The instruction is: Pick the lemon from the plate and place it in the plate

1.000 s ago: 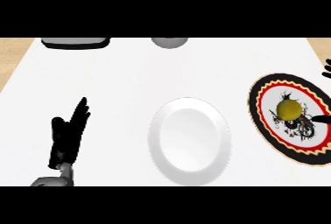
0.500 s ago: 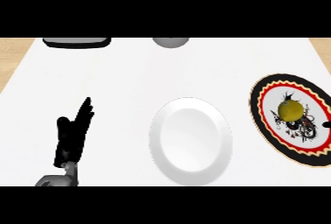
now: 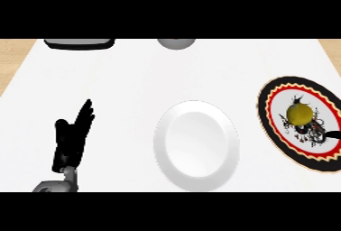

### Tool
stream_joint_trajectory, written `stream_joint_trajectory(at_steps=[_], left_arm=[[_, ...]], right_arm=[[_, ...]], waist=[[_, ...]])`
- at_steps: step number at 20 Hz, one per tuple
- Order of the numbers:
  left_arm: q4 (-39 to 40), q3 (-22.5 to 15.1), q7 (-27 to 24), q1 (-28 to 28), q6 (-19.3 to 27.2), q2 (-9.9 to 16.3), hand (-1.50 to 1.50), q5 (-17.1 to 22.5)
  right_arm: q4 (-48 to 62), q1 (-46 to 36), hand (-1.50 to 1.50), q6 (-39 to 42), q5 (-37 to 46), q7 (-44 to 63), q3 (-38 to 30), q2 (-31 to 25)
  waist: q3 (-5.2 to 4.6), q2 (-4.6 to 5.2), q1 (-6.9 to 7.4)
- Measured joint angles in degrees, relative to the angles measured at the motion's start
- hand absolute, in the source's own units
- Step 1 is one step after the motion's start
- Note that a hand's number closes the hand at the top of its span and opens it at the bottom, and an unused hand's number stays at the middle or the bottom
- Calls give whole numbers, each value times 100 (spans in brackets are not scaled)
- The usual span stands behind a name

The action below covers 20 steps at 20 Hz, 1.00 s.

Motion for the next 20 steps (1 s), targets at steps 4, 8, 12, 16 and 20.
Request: stream_joint_trajectory(at_steps=[4,8,12,16,20], left_arm=[[104,24,-94,-34,-14,-41,0,-31],[38,-7,-3,-29,13,-101,0,-84],[99,1,-56,-62,-20,-126,0,-91],[80,47,6,-100,-50,-105,0,-82],[79,21,33,-130,-39,-131,0,-134]], right_arm=[[304,-69,-150,-300,80,-197,138,-45],[604,-166,-150,-470,125,-357,226,-133],[956,-277,-150,-664,177,-534,262,-228],[1201,-297,-150,-784,201,-641,282,-340],[1396,-265,-150,-791,208,-728,285,-532]], waist=[[1,3,5],[2,7,17],[5,21,43],[9,26,56],[11,32,68]])
